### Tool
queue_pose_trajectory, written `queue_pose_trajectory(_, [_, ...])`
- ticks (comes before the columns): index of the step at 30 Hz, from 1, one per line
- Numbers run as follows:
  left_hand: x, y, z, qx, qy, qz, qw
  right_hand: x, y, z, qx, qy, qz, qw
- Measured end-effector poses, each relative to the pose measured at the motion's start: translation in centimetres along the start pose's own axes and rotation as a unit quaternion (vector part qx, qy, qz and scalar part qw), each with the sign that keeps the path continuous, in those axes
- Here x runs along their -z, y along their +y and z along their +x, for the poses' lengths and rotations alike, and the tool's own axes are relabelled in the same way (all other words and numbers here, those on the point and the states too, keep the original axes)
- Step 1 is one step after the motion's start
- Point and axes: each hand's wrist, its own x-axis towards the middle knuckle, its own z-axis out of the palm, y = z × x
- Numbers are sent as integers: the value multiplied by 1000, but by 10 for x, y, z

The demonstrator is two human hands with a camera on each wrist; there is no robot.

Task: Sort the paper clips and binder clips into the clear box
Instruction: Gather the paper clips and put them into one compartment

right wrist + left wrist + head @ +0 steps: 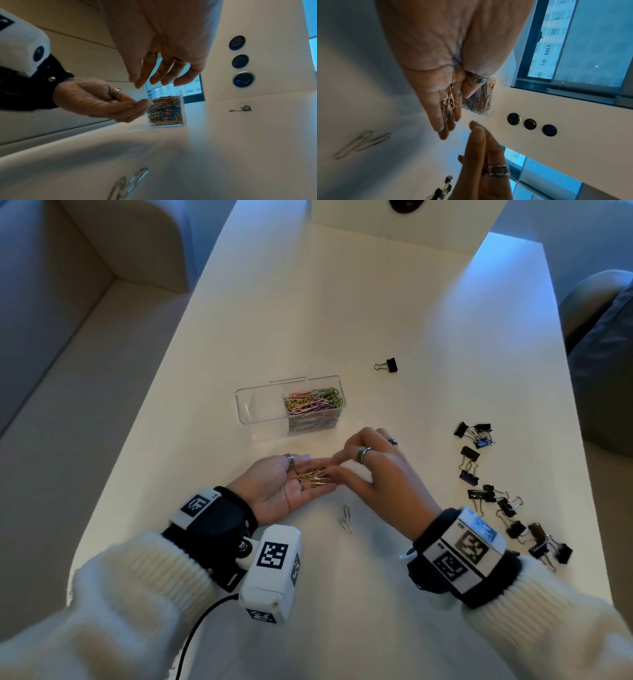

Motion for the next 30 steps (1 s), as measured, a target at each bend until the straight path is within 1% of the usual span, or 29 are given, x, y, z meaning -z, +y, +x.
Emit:
queue_pose_trajectory(3, [-8, 19, -4, -27, -16, -6, 999, 11, 7, 16, -55, 50, 46, 996])
queue_pose_trajectory(6, [-20, 45, -6, -74, -28, -23, 997, 20, 16, 38, -88, 66, 54, 992])
queue_pose_trajectory(8, [-28, 61, -4, -101, -15, -22, 994, 22, 19, 49, -99, 72, 63, 991])
queue_pose_trajectory(11, [-35, 74, -1, -114, 15, 4, 993, 19, 19, 57, -104, 60, 64, 991])
queue_pose_trajectory(16, [-32, 81, -4, -108, 16, 46, 993, 13, 20, 61, -113, 31, 51, 992])
queue_pose_trajectory(19, [-30, 81, -13, -128, 9, 76, 989, 12, 22, 62, -107, 32, 42, 993])
queue_pose_trajectory(21, [-28, 81, -17, -156, 30, 137, 978, 11, 24, 63, -104, 30, 28, 994])
queue_pose_trajectory(22, [-27, 80, -18, -177, 49, 199, 963, 10, 24, 63, -97, 28, 12, 995])
queue_pose_trajectory(23, [-26, 79, -18, -199, 70, 280, 937, 9, 24, 64, -85, 25, -13, 996])
queue_pose_trajectory(24, [-24, 77, -17, -220, 87, 368, 899, 8, 24, 64, -69, 22, -46, 996])
queue_pose_trajectory(26, [-19, 72, -12, -251, 105, 526, 806, 5, 24, 64, -36, 16, -109, 993])
queue_pose_trajectory(27, [-16, 69, -9, -260, 110, 584, 761, 3, 24, 64, -26, 13, -130, 991])
queue_pose_trajectory(28, [-14, 67, -7, -263, 114, 624, 727, 2, 25, 64, -20, 11, -145, 989])
queue_pose_trajectory(29, [-13, 66, -5, -262, 119, 645, 708, 1, 25, 64, -17, 12, -155, 988])
queue_pose_trajectory(30, [-13, 65, -4, -262, 121, 651, 701, 2, 26, 64, -17, 15, -157, 987])
